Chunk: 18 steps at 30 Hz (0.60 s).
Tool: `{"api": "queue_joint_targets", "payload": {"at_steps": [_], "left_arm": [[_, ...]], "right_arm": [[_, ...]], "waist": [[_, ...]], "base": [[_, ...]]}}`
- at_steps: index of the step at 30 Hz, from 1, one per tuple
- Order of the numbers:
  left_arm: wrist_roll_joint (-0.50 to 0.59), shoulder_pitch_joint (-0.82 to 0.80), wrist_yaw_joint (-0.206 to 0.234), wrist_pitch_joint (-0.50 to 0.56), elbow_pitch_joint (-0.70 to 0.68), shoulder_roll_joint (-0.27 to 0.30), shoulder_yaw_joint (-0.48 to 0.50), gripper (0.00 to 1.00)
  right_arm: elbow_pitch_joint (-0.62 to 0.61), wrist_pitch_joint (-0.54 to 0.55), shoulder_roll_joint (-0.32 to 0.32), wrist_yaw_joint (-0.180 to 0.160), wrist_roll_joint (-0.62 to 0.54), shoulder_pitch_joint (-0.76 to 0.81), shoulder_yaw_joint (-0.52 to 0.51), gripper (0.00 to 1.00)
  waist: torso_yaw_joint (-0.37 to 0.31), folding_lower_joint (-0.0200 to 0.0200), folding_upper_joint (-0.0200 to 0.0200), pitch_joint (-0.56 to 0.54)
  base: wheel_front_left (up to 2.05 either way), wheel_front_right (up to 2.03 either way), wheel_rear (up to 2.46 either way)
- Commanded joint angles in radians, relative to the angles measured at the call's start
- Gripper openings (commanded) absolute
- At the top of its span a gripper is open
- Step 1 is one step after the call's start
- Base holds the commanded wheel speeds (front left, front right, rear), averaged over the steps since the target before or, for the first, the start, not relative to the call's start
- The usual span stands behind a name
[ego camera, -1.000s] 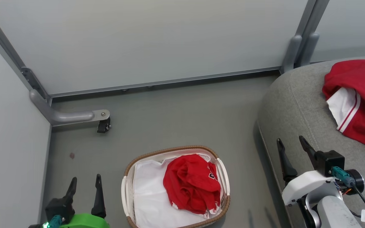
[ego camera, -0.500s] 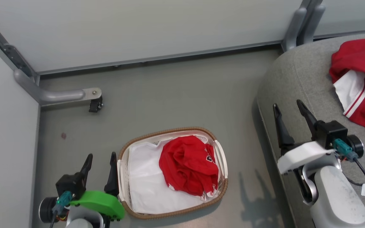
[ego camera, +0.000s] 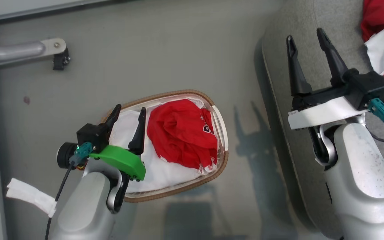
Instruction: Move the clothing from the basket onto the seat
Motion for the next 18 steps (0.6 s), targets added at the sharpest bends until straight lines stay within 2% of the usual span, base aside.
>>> {"api": "queue_joint_targets", "payload": {"at_steps": [1,8,18], "left_arm": [[-0.020,-0.046,-0.002,0.000,0.013,0.016,-0.025,1.00],[-0.114,-0.195,-0.002,0.001,0.109,0.078,-0.178,1.00],[-0.288,-0.352,-0.003,0.008,0.256,0.125,-0.356,1.00]], "right_arm": [[-0.013,-0.002,-0.003,-0.001,0.001,-0.021,0.002,1.00],[-0.071,-0.002,-0.002,-0.001,0.034,-0.071,0.029,1.00],[-0.145,-0.002,-0.002,-0.001,0.076,-0.111,0.058,1.00]], "waist": [[-0.081,0.0000,0.0000,0.146],[-0.136,0.0000,0.0000,0.258],[-0.197,0.0000,0.0000,0.393]], "base": [[0.00,0.00,0.00],[0.00,0.00,0.00],[0.00,0.00,0.00]]}}
